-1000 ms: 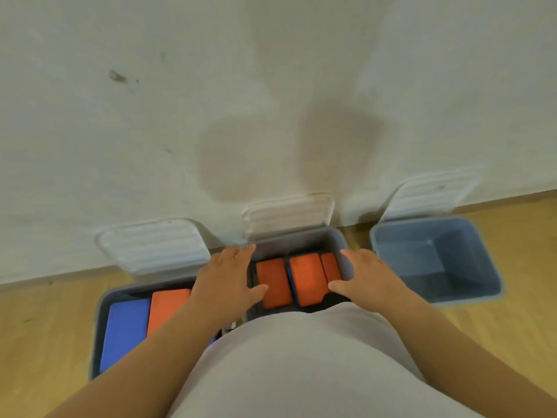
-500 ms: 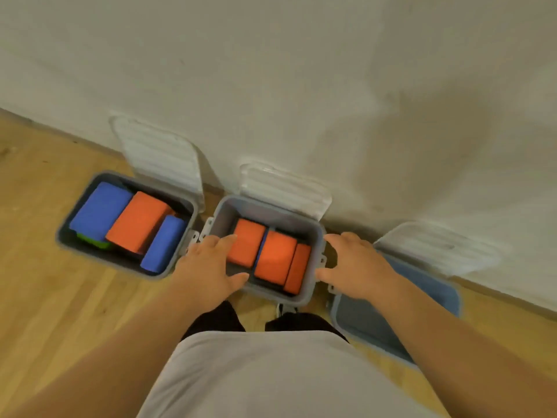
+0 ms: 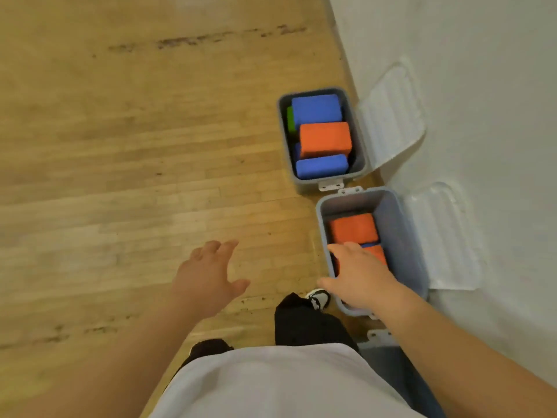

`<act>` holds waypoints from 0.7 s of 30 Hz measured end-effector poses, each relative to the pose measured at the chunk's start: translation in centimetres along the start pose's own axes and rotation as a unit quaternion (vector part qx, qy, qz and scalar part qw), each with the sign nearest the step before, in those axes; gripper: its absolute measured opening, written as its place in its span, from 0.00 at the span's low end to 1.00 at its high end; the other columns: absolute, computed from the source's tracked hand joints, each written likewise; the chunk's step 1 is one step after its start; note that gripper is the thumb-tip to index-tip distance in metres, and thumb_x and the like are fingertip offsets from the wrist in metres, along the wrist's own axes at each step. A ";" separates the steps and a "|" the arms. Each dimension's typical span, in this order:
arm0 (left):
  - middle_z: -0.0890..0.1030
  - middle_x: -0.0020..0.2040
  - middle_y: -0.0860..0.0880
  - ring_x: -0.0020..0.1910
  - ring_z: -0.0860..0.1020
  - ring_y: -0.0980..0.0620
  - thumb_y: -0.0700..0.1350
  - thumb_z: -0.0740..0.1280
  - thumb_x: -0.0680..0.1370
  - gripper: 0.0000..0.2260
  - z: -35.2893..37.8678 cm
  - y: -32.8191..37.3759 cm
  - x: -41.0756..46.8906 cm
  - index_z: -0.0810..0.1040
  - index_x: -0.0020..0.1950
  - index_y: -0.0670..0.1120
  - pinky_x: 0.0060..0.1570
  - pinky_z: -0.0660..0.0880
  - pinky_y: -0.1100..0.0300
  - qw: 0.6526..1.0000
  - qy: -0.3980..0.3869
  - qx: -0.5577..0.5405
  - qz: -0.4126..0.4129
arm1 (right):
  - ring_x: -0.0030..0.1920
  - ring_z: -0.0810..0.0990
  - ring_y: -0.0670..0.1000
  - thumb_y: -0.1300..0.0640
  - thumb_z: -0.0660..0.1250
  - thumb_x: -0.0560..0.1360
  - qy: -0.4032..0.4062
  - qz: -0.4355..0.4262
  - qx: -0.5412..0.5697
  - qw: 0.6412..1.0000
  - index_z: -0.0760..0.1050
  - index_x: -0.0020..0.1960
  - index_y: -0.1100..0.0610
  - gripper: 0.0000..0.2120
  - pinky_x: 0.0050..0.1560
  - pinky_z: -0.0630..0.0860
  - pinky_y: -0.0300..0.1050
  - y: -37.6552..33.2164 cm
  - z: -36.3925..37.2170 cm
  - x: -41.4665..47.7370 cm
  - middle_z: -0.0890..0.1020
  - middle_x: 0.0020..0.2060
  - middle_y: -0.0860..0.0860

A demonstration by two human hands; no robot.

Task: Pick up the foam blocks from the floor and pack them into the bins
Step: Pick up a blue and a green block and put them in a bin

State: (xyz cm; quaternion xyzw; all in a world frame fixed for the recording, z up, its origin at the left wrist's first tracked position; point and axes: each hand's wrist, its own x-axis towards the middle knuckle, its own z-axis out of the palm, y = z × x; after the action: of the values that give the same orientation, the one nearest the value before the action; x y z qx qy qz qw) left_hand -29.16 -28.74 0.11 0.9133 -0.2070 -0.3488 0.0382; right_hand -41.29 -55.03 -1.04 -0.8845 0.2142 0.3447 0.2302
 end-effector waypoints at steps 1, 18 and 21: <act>0.60 0.80 0.50 0.77 0.61 0.45 0.66 0.65 0.78 0.39 0.7 -2.5 -1.9 0.51 0.83 0.57 0.72 0.66 0.48 0.999 0.011 -0.025 -0.032 | 0.74 0.67 0.57 0.34 0.67 0.74 -0.012 -0.022 -0.030 0.999 0.57 0.80 0.45 0.41 0.69 0.71 0.56 -2.6 0.5 0.4 0.64 0.77 0.51; 0.60 0.79 0.51 0.78 0.60 0.46 0.67 0.66 0.77 0.39 17.0 -39.0 -40.6 0.53 0.82 0.56 0.74 0.65 0.48 0.829 0.196 -0.320 -0.414 | 0.78 0.61 0.58 0.34 0.67 0.76 -0.116 -0.395 -0.382 0.828 0.54 0.82 0.44 0.40 0.72 0.68 0.57 -52.6 27.4 -12.0 0.57 0.81 0.53; 0.61 0.79 0.50 0.77 0.62 0.46 0.67 0.67 0.76 0.40 20.3 -41.1 -45.2 0.55 0.82 0.55 0.73 0.65 0.49 0.768 0.217 -0.374 -0.472 | 0.77 0.63 0.59 0.33 0.66 0.75 -0.118 -0.458 -0.440 0.763 0.54 0.81 0.42 0.40 0.72 0.68 0.59 -59.5 31.8 -15.0 0.59 0.80 0.52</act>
State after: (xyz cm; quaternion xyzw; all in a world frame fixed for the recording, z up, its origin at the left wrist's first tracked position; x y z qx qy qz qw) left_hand -58.26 28.51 4.09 0.8606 0.4110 -0.1647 0.2515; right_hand -35.59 13.67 4.15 -0.8341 -0.4205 0.3558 -0.0301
